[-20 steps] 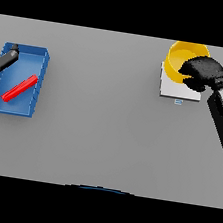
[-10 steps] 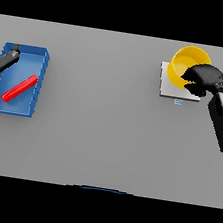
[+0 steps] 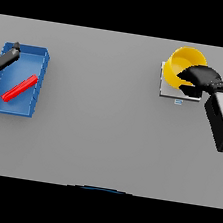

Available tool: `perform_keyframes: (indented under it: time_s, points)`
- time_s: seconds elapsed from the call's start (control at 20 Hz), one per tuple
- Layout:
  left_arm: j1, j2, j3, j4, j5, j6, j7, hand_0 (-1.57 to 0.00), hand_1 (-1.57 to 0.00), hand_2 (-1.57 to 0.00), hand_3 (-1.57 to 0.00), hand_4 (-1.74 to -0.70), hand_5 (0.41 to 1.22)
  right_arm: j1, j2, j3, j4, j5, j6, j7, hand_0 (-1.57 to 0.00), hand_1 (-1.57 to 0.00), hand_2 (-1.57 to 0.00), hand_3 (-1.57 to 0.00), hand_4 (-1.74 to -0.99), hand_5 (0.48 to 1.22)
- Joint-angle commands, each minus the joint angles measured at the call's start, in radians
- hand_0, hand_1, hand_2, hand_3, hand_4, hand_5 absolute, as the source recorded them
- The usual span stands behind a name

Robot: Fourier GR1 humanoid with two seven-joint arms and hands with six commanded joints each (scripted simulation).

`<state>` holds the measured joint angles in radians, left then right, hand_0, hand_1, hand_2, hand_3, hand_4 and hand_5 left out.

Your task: Pick up the red beaker and tilt it to pour out 1 green nut into yellow bowl. Pick up the yellow bowl and place it on the metallic measuring scale.

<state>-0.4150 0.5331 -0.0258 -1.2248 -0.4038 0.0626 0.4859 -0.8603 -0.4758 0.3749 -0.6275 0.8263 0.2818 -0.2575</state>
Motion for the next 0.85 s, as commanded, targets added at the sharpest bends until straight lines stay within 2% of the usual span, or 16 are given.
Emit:
perform_keyframes:
  time_s: [0.0, 0.15, 0.3, 0.45, 0.8]
  points:
    - [0.001, -0.009, -0.008, 0.0, -0.005, 0.004, -0.002, 0.0, 0.0, 0.0, 0.0, -0.72, 0.667, 0.002, -0.004, 0.008, -0.006, 0.008, 0.009, 0.011, -0.79, -0.71, -0.78, -0.72, -1.609, 1.029]
    - [0.008, -0.005, -0.004, -0.004, -0.003, 0.007, -0.01, 0.0, 0.0, 0.0, 0.0, -0.72, 0.663, -0.023, -0.011, 0.025, 0.021, 0.031, 0.016, -0.014, -0.41, -0.36, -0.46, -0.55, -1.567, 0.929]
    - [-0.007, -0.001, 0.001, 0.028, -0.003, 0.003, -0.014, 0.0, 0.0, 0.0, 0.0, -0.72, 0.664, -0.021, -0.012, 0.033, 0.017, 0.033, 0.011, -0.046, -0.21, -0.18, -0.24, -0.43, -1.552, 0.876]
    - [-0.004, -0.009, -0.002, 0.021, -0.002, 0.007, -0.014, 0.0, 0.0, 0.0, 0.0, -0.73, 0.664, -0.01, -0.014, 0.027, 0.023, 0.028, -0.008, -0.065, -0.11, -0.09, -0.12, -0.33, -1.537, 0.822]
    - [-0.015, -0.015, -0.009, 0.023, -0.004, 0.006, -0.016, 0.0, 0.0, 0.0, 0.0, -0.73, 0.665, -0.033, -0.001, 0.016, 0.056, 0.023, 0.029, -0.006, -0.02, -0.02, -0.03, -0.15, -1.478, 0.738]
